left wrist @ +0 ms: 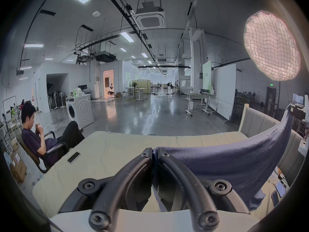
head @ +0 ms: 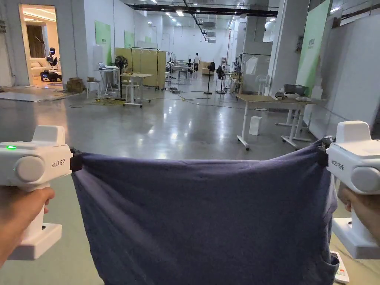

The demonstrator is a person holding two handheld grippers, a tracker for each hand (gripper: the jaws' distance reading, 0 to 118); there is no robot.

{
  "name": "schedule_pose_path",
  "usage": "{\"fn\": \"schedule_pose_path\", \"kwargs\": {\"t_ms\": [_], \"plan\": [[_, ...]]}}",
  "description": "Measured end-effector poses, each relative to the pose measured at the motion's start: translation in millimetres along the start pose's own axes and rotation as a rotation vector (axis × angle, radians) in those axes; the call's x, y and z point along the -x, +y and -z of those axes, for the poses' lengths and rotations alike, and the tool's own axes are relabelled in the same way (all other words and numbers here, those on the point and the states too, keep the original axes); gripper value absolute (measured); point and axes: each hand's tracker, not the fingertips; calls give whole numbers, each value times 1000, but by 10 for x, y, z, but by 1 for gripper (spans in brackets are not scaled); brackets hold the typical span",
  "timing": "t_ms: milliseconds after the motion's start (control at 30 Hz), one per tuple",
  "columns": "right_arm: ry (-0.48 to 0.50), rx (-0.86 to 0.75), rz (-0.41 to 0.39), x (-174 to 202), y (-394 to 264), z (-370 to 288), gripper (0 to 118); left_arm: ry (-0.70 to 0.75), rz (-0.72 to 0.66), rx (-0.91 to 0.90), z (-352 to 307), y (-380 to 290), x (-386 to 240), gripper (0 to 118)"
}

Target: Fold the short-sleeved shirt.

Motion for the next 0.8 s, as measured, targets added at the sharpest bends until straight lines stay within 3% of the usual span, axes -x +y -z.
{"fn": "schedule_pose_path", "kwargs": {"t_ms": [200, 267, 800], "plan": [[-32, 0, 5, 31, 232, 254, 4, 8, 11, 8, 319, 258, 9, 6], [-43, 12, -2, 79, 259, 402, 4, -4, -49, 31, 448, 312, 55, 6], [-59, -26, 26, 237, 810, 1449, 4, 83, 25, -46, 1143, 1284, 111, 6]]}}
